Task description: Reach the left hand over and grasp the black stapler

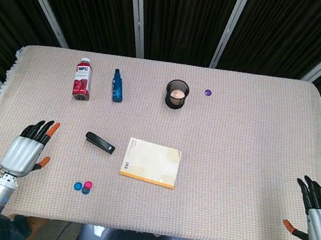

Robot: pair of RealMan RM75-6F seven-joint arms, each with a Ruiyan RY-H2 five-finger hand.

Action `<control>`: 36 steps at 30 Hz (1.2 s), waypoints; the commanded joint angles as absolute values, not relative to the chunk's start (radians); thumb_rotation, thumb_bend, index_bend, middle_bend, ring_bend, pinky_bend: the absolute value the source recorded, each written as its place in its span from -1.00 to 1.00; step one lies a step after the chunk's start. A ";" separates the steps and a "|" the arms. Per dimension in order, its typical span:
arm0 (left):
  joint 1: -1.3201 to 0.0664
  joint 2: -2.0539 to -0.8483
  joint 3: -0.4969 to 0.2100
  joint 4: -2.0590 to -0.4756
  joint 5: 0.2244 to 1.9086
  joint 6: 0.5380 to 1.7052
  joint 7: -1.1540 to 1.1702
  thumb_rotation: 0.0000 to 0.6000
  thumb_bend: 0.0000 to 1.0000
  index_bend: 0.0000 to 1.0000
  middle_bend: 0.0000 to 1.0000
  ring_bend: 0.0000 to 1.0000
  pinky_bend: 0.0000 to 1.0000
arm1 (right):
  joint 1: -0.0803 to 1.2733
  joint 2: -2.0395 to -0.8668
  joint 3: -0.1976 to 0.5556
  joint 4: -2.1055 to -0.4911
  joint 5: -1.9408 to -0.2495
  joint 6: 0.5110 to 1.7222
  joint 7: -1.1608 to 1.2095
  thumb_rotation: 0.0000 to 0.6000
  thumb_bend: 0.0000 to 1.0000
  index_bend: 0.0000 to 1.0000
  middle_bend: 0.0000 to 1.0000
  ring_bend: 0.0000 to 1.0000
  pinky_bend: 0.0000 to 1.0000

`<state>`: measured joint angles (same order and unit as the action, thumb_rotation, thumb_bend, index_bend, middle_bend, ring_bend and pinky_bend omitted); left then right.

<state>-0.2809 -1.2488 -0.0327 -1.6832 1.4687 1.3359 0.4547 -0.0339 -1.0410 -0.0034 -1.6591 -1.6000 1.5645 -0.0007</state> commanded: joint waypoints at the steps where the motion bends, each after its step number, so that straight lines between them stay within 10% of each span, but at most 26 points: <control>1: -0.281 -1.249 -0.034 -1.683 1.465 1.335 0.454 1.00 -0.51 -0.99 -0.89 -0.87 -0.62 | -0.033 -1.041 -0.004 -1.659 -1.601 1.564 -0.002 1.00 -0.88 -1.00 -1.00 -1.00 -1.00; 36: -0.592 -1.531 -0.145 -1.460 1.238 0.952 0.599 1.00 -0.44 -0.80 -0.70 -0.72 -0.62 | -0.052 -1.025 0.006 -1.650 -1.577 1.590 0.060 1.00 -0.88 -1.00 -1.00 -1.00 -1.00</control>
